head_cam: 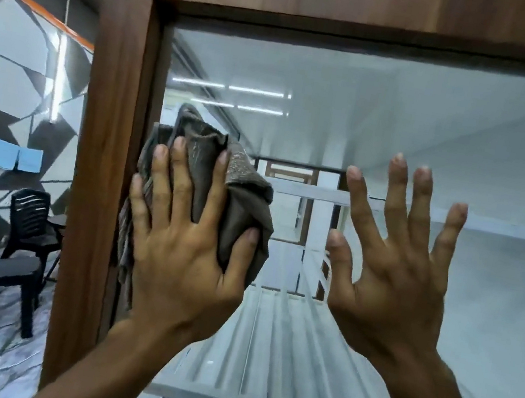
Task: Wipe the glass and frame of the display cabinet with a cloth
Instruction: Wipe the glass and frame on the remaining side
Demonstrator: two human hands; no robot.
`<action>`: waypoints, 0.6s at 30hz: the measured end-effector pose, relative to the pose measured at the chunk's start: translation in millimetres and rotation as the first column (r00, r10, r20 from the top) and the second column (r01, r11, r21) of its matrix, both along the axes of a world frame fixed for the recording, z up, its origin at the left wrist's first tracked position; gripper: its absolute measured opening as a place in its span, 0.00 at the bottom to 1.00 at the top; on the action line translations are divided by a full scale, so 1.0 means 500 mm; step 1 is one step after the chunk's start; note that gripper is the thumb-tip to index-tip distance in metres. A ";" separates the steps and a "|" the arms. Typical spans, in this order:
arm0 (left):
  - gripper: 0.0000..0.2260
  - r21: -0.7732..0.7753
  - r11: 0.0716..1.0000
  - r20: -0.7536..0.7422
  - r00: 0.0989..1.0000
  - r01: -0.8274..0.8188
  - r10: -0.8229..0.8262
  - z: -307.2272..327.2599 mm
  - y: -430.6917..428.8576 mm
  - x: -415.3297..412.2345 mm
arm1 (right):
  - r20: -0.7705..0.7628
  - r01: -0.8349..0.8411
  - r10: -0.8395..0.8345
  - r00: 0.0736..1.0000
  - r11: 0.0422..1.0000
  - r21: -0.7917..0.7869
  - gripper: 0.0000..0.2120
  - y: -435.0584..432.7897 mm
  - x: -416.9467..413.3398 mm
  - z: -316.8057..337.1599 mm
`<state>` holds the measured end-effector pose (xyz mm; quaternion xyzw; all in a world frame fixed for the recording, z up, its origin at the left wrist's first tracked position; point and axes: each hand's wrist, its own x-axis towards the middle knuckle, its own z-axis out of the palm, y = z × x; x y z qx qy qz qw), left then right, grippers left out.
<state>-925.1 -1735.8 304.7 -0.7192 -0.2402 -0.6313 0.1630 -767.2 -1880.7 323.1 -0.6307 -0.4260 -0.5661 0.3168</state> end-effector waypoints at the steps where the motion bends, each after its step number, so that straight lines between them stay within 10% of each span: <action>1: 0.35 0.024 1.000 -0.008 1.000 -0.005 0.006 0.000 0.006 -0.001 | 0.012 -0.003 0.003 1.000 1.000 0.005 0.30 0.002 0.003 -0.002; 18: 0.31 0.148 0.988 -0.074 0.997 0.046 -0.035 0.009 0.031 -0.008 | 0.010 0.043 -0.044 0.999 0.999 0.015 0.33 0.013 0.009 -0.009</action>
